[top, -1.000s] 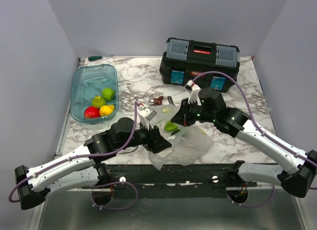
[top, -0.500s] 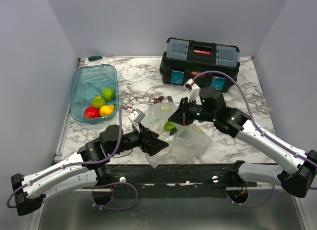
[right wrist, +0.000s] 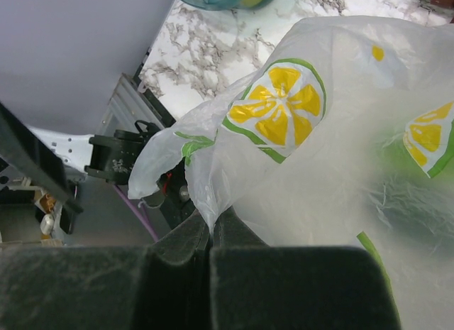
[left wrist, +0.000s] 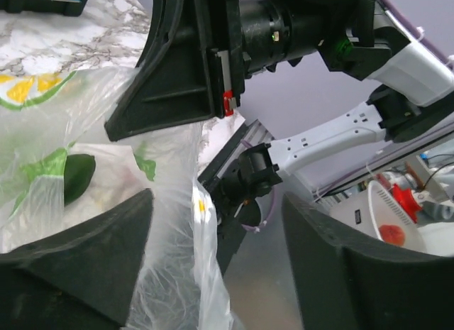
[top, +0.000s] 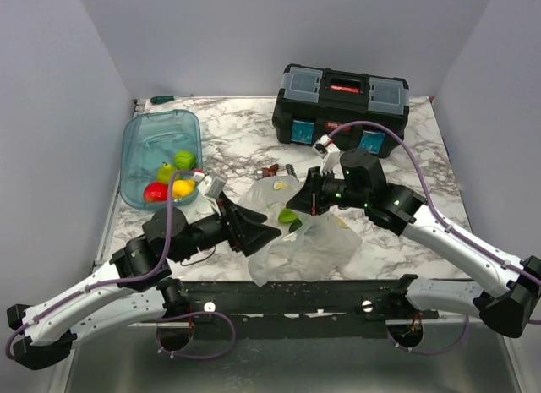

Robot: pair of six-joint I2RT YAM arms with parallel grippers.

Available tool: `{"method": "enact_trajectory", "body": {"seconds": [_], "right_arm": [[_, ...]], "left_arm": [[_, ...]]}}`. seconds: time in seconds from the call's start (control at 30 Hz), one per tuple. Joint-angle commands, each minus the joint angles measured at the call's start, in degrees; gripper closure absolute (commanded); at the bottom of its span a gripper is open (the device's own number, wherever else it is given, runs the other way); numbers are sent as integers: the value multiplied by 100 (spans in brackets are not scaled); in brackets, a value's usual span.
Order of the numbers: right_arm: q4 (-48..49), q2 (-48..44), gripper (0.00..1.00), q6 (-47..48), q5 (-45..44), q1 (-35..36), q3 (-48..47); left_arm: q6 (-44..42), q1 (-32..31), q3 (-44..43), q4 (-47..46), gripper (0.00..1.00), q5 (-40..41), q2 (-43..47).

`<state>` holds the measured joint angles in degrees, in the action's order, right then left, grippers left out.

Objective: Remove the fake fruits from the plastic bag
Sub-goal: Adjust the plastic bag at the center of the board.

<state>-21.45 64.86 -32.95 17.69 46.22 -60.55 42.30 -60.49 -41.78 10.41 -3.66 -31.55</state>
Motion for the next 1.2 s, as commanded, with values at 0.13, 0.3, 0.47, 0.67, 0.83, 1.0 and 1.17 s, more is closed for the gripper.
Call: {"method": "enact_trajectory", "body": {"seconds": [0.13, 0.3, 0.47, 0.67, 0.83, 1.0, 1.17], "right_arm": [[170, -77, 99, -53, 98, 32, 83], [207, -156, 99, -113, 92, 28, 127], [415, -115, 99, -273, 299, 28, 209], [929, -221, 99, -621, 411, 28, 496], [581, -354, 99, -612, -202, 28, 400], [537, -531, 99, -675, -370, 28, 457], [587, -649, 99, -772, -408, 28, 609]], "left_arm": [[442, -15, -309, 489, 64, 30, -1230], [520, -88, 97, 242, 76, 473, -1458], [589, -182, 245, 123, 75, 372, -2121], [897, -171, 1050, -790, 60, 646, -2101], [695, -65, 1025, -918, 57, 989, -2510], [602, 182, 938, -1385, 39, 842, -3067], [629, 281, 648, -1677, 20, 764, -3835]]}}
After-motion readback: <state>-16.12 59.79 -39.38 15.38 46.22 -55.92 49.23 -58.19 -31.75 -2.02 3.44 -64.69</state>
